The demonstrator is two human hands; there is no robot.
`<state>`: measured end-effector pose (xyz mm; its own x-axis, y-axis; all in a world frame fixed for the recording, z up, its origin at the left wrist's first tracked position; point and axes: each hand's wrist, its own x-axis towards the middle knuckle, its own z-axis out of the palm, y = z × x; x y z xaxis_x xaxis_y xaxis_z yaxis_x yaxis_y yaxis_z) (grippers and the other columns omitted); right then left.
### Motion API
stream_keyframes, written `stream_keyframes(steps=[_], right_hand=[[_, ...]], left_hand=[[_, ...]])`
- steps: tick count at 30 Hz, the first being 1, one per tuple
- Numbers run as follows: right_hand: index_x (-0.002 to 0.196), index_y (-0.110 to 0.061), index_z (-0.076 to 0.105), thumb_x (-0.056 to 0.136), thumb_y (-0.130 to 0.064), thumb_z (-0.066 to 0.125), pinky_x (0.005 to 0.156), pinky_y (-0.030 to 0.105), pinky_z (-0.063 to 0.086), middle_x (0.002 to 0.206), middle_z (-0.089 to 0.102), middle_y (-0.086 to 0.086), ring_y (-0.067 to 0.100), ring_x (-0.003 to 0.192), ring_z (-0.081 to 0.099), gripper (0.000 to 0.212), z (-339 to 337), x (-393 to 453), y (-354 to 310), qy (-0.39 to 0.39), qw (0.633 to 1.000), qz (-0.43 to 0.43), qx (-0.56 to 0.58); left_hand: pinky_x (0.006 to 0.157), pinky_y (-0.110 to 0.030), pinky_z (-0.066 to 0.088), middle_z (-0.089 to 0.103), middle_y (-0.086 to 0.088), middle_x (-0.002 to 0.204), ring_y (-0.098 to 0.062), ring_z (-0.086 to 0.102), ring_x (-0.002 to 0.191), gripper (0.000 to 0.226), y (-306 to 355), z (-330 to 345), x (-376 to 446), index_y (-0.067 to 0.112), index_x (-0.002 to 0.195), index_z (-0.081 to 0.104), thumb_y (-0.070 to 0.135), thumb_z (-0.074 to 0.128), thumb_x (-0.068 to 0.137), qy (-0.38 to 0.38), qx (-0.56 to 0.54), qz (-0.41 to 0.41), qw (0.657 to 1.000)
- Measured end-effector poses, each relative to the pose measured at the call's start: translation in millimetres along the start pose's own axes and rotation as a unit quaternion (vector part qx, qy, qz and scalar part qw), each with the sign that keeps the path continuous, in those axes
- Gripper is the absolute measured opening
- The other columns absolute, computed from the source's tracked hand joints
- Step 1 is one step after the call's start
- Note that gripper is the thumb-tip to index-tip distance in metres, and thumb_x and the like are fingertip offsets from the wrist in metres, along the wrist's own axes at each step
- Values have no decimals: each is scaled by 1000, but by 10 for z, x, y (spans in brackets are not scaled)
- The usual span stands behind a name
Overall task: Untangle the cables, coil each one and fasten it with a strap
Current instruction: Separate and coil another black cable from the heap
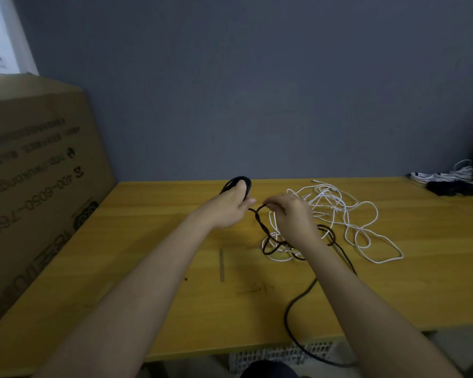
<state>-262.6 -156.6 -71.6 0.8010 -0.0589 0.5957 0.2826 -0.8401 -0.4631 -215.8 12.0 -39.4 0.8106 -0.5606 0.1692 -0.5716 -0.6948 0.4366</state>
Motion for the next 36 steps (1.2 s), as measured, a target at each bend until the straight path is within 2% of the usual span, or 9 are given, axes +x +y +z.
stream_keyframes(steps=[4,6,11,17,23,26,29,32,36], right_hand=[[108,-18,71,98,-20,51,57,24,37,98,72,1,21,86,64,23,-118,13,89,20,998,50,-40],[111,-19,70,100,-22,48,51,22,30,95,71,2,22,81,61,25,-143,16,137,22,995,68,-67],[110,-15,69,99,-18,47,58,26,35,97,70,10,24,77,58,25,-267,13,516,70,979,191,-16],[112,-17,68,99,-19,47,65,31,38,105,68,15,37,92,61,26,-473,-120,860,86,952,281,-89],[108,-14,71,87,-4,62,74,39,45,101,70,11,37,95,58,25,-299,-56,696,35,969,33,-242],[105,-14,71,78,-4,69,83,45,46,102,69,7,35,98,59,28,-228,-7,499,78,961,-65,-257],[109,-11,69,82,0,53,86,35,40,107,65,1,28,103,55,33,-223,4,193,100,983,-86,-130],[120,-15,63,94,-1,45,84,19,39,110,59,-10,10,105,51,34,-357,-12,-98,80,989,36,119],[116,-20,62,100,-10,38,86,29,53,112,68,2,15,102,64,30,-558,46,-260,6,887,174,427]], left_hand=[[59,-26,35,42,18,81,0,44,70,31,-54,-10,-27,15,103,44,44,49,97,-15,31,5,999],[54,-26,33,44,13,76,-2,43,65,28,-87,-12,-2,14,98,47,42,48,97,5,80,-3,997],[57,-33,40,55,-5,86,-29,59,82,24,-367,-99,39,14,92,46,33,39,102,156,172,-72,970],[50,-31,38,50,-3,69,-25,53,62,28,-592,-196,-31,9,91,48,30,35,104,255,117,-205,938],[43,-28,29,49,-2,67,-17,47,52,28,-311,-156,57,10,89,49,30,35,104,253,75,-144,954],[43,-28,29,48,-1,66,-16,46,51,28,-136,-127,106,10,88,49,30,37,103,245,68,-101,962],[47,-31,35,47,-2,67,-17,46,53,29,1,-106,151,11,85,47,31,37,103,240,80,-71,965],[49,-30,33,44,3,66,-18,46,58,26,107,-99,168,14,85,43,32,36,103,235,101,-68,964],[46,-29,29,46,3,68,-18,48,60,25,164,-80,181,15,86,43,32,36,103,238,120,-62,962]])
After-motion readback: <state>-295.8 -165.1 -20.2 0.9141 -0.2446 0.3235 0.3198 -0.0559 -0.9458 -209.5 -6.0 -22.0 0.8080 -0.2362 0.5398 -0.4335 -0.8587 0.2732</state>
